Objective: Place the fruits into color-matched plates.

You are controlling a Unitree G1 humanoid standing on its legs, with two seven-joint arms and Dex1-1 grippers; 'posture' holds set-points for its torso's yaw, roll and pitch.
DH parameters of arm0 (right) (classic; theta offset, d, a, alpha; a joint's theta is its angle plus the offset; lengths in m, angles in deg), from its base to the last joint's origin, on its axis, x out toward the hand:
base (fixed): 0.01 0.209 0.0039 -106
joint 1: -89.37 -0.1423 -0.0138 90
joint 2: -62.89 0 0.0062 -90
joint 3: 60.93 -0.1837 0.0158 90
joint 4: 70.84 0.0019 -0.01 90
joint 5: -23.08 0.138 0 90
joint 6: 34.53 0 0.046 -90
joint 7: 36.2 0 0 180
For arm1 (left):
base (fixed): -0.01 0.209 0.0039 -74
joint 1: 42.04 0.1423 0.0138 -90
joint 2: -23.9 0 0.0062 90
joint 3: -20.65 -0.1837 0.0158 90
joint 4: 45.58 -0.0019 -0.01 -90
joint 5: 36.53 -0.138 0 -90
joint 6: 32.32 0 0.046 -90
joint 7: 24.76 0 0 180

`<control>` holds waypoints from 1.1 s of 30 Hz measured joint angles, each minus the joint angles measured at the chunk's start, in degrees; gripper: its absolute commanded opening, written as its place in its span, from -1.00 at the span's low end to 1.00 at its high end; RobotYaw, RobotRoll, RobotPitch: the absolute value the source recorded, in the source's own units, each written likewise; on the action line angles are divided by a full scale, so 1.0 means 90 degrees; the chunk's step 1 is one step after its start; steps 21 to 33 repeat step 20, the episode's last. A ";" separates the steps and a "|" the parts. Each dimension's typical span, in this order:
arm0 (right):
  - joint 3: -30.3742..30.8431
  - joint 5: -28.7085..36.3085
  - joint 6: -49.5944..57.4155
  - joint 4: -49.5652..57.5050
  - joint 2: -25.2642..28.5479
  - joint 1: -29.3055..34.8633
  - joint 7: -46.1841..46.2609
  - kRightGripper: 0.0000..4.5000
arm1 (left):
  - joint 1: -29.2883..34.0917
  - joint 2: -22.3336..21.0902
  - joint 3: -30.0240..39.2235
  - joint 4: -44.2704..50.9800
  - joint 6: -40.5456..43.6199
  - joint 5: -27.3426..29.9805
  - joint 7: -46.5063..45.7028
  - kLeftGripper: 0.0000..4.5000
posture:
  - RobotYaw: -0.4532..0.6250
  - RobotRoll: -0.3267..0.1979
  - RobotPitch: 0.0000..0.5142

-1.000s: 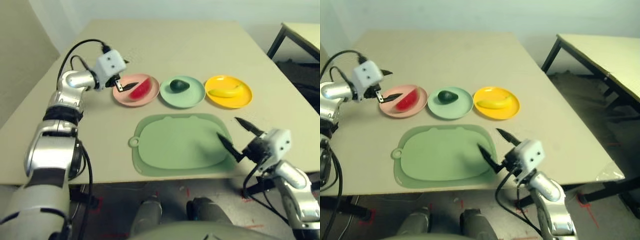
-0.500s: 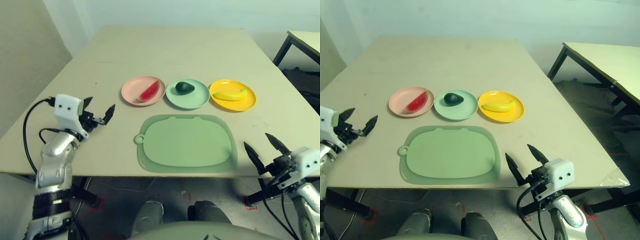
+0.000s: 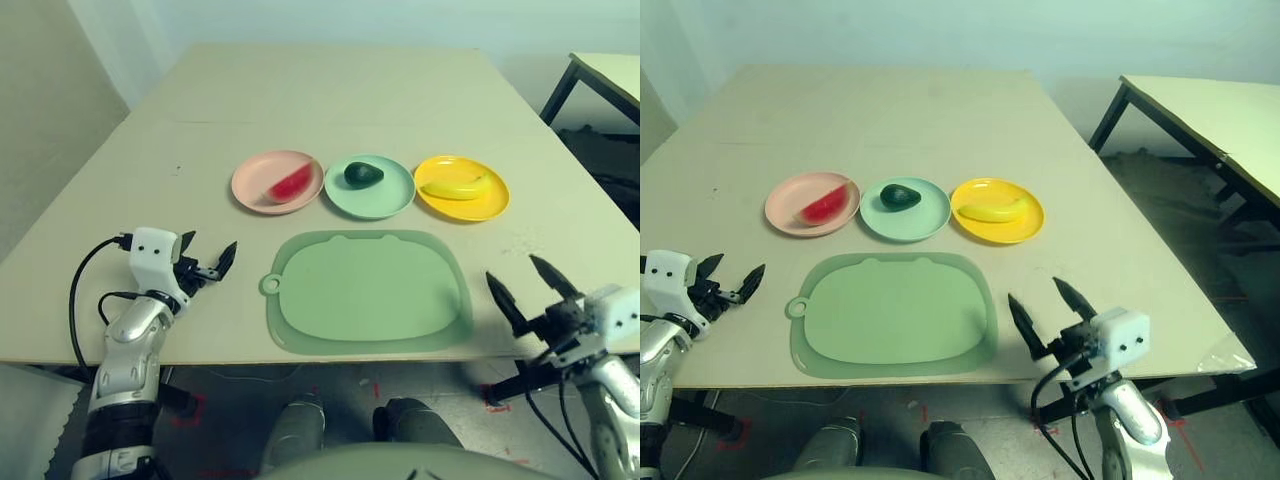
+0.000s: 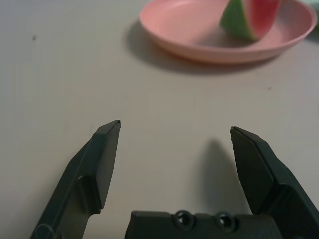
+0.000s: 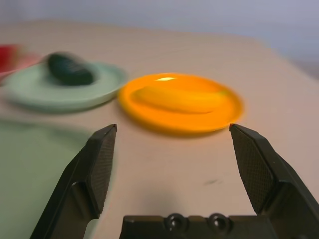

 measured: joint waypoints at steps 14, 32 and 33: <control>0.0261 -0.0852 0.0262 0.0244 -0.0353 -0.0083 0.0994 1.00 | 0.0330 -0.0002 0.0161 0.0175 -0.0135 0.0068 -0.0348 0.99 | 0.22 0.25 -0.61; 0.0366 -0.0891 0.0309 0.0254 -0.0394 -0.0136 0.1030 1.00 | 0.0354 -0.0015 0.0192 0.0224 -0.0104 0.0070 -0.0418 0.99 | 0.20 0.25 -0.67; 0.0366 -0.0891 0.0309 0.0254 -0.0394 -0.0136 0.1030 1.00 | 0.0354 -0.0015 0.0192 0.0224 -0.0104 0.0070 -0.0418 0.99 | 0.20 0.25 -0.67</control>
